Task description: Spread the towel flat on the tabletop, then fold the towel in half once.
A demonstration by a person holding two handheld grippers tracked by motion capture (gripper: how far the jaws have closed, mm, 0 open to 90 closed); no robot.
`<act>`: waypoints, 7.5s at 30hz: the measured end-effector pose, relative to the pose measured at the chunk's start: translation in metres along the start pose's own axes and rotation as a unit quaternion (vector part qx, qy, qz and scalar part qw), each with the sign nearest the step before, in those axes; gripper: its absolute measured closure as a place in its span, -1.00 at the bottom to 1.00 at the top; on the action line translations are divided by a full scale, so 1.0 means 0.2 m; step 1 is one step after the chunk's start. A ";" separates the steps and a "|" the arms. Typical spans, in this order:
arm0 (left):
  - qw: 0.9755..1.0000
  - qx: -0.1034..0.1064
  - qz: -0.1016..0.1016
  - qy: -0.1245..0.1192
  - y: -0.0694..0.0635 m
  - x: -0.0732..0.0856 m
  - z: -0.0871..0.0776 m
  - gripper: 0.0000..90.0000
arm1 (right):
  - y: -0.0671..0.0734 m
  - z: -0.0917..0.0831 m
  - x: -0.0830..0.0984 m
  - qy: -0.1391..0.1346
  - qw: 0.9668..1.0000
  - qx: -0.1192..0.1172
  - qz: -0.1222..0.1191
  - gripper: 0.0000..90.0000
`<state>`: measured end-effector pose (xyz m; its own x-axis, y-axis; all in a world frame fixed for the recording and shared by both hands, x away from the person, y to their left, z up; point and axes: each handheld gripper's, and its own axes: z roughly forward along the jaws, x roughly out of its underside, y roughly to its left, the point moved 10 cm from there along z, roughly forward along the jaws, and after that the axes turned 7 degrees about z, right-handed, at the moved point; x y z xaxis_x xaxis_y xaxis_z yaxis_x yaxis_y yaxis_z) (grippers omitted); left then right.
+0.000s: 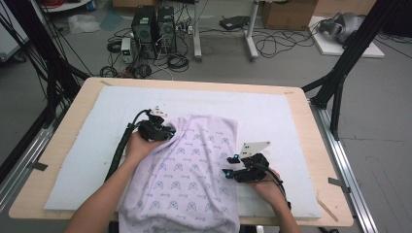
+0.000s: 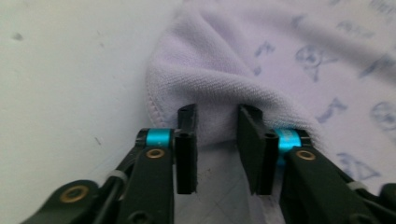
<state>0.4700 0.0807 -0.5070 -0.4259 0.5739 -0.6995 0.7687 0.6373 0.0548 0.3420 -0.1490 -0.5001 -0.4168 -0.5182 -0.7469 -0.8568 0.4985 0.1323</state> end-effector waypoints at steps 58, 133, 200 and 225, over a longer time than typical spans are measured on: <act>0.999 -0.031 -0.008 0.005 0.22 0.30 -0.28 0.55 | -0.37 -0.05 -0.15 0.005 0.996 0.077 0.031 0.23; 0.996 0.017 0.021 -0.087 -0.07 0.37 -0.54 0.14 | -0.09 -0.08 -0.01 -0.042 0.998 0.021 0.041 0.10; 0.997 -0.018 -0.006 -0.072 0.30 0.09 -0.47 0.14 | -0.55 -0.08 -0.30 -0.023 0.995 0.080 0.062 -0.31; 0.996 -0.061 -0.061 -0.001 0.47 0.15 -0.14 0.91 | -0.80 0.18 -0.22 0.015 0.989 0.091 0.115 0.89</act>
<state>0.5162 0.1719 -0.5036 -0.5115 0.4864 -0.7084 0.6470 0.7605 0.0550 0.5086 -0.1819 -0.5118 -0.6053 -0.3950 -0.6911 -0.6703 0.7212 0.1749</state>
